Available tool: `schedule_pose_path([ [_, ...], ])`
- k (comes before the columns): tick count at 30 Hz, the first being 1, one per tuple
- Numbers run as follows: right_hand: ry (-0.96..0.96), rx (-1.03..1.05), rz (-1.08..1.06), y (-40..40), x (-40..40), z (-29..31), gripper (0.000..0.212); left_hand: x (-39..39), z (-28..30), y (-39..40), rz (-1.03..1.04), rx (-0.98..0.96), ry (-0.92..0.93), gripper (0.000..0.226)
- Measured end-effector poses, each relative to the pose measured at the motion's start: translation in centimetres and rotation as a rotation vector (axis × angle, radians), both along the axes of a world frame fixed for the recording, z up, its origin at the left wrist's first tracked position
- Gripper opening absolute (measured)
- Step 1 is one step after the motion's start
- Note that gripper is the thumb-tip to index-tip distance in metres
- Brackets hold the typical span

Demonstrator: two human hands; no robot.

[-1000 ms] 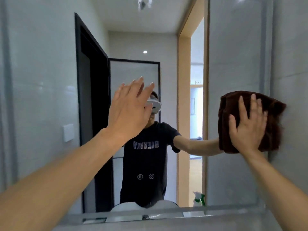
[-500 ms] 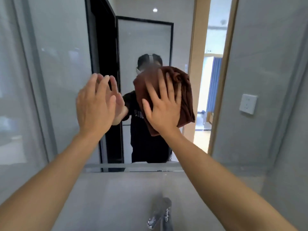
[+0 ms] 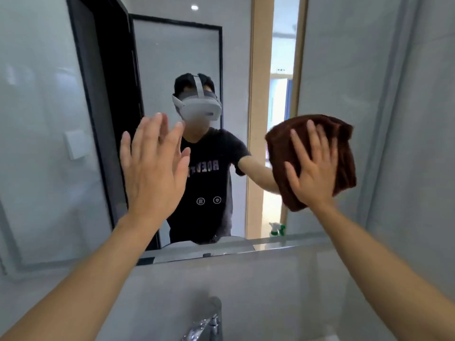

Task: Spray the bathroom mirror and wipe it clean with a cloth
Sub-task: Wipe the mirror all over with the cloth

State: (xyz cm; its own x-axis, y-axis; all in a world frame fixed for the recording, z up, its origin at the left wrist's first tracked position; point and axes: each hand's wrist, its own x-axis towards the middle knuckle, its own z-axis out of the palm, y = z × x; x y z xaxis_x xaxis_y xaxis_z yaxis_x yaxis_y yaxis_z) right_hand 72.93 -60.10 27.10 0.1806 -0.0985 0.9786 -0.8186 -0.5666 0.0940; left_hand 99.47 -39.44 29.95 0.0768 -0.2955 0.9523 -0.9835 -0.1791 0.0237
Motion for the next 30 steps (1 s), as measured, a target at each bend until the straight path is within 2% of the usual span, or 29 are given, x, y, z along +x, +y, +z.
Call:
schedule_pose_path([
  [5, -0.243, 0.098, -0.037, -5.6, -8.8, -3.5, 0.067, -7.0, 0.5, -3.8, -0.128, 0.038, -0.117, 0.057],
  [9, -0.246, 0.097, -0.020, -6.2, -9.3, -4.0, 0.065, -10.8, 0.6, -6.4, -0.222, 0.035, -0.189, 0.056],
  [12, -0.299, 0.123, -0.052, -5.6, -8.4, -4.9, 0.064, -11.2, 0.0, -6.7, -0.237, 0.041, -0.169, 0.057],
  [20, -0.450, 0.224, -0.086, -2.2, -2.2, -11.7, 0.063, -5.3, -3.5, -2.7, -0.193, 0.094, -0.173, 0.053],
  [23, -0.453, 0.242, -0.081, -0.2, 1.0, -14.2, 0.062, -2.6, -4.8, -0.6, -0.169, 0.084, -0.157, 0.053],
  [30, -0.471, 0.249, -0.074, 4.8, 10.4, -15.0, 0.063, 4.6, -7.2, 4.5, -0.070, 0.068, -0.061, 0.057],
])
